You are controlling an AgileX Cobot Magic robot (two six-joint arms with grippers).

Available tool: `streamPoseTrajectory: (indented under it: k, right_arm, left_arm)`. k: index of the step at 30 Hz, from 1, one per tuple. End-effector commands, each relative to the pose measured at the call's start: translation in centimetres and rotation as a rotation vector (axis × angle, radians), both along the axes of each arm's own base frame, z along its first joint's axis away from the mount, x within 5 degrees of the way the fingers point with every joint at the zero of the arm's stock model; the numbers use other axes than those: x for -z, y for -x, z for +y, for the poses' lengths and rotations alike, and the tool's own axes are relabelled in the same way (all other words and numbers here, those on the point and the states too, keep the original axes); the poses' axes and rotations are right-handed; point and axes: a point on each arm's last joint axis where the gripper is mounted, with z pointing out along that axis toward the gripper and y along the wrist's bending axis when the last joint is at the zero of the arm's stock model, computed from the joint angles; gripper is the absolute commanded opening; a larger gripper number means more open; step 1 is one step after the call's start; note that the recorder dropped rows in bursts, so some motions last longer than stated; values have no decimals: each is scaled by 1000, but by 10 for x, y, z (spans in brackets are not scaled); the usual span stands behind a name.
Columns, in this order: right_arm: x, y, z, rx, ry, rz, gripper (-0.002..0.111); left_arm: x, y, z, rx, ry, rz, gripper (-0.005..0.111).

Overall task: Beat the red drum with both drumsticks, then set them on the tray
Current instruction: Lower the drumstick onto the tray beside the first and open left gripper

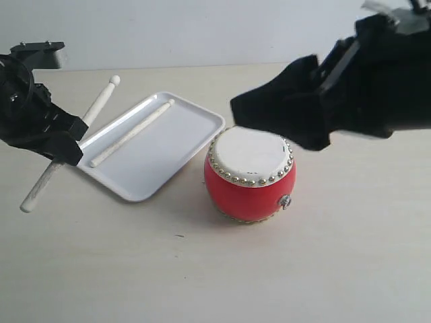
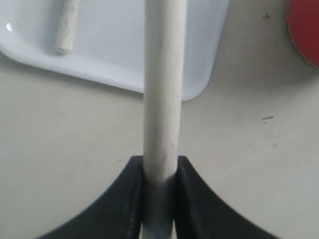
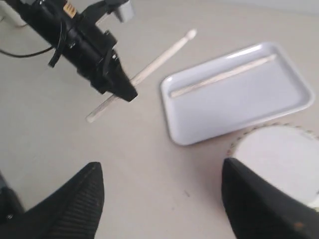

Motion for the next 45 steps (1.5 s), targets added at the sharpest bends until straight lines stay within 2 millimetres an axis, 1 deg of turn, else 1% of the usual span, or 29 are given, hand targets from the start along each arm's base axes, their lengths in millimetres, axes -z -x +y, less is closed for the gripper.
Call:
streamPoseTrajectory:
  k: [1,4,6,10,15,19,22,24,26,28,32,35,39,43,45]
  right_arm:
    - [-7,0,-15,98,59,-78,62]
    - [-6,-2,-21,164,96,-60,62]
    - [-9,-2,-25,186,141,-47,62]
    - [-15,1,-29,179,206,-13,62]
    - [-11,4,-32,168,263,30,62]
    - [-10,5,-32,166,272,40,62]
    - [-10,5,-32,171,268,48,62]
    - [-10,6,-32,168,261,63,62]
    - [-9,7,-32,165,269,77,62]
    - [-6,9,-33,160,294,102,62]
    - [-1,14,-37,146,355,171,62]
    - [2,17,-39,147,380,209,62]
    - [2,17,-39,167,368,229,62]
    - [2,17,-39,174,362,234,62]
    - [2,17,-39,174,362,234,62]
  left_arm:
    - [3,-16,-2,0,-17,27,0]
    - [8,-27,0,19,-76,10,0]
    - [11,-34,3,5,-116,7,0]
    - [14,-51,0,-4,-132,-10,0]
    - [9,-76,-7,7,-128,-9,0]
    - [13,-89,-24,35,-127,4,0]
    - [26,-96,-46,84,-133,-14,0]
    - [36,-100,-61,135,-168,-35,0]
    - [45,-104,-72,178,-203,-49,0]
    - [53,-108,-81,175,-208,-46,0]
    - [71,-117,-88,160,-201,-21,0]
    - [83,-119,-91,161,-201,1,0]
    - [90,-121,-96,159,-187,-18,0]
    - [90,-120,-105,186,-171,-53,0]
    - [93,-119,-107,189,-169,-41,0]
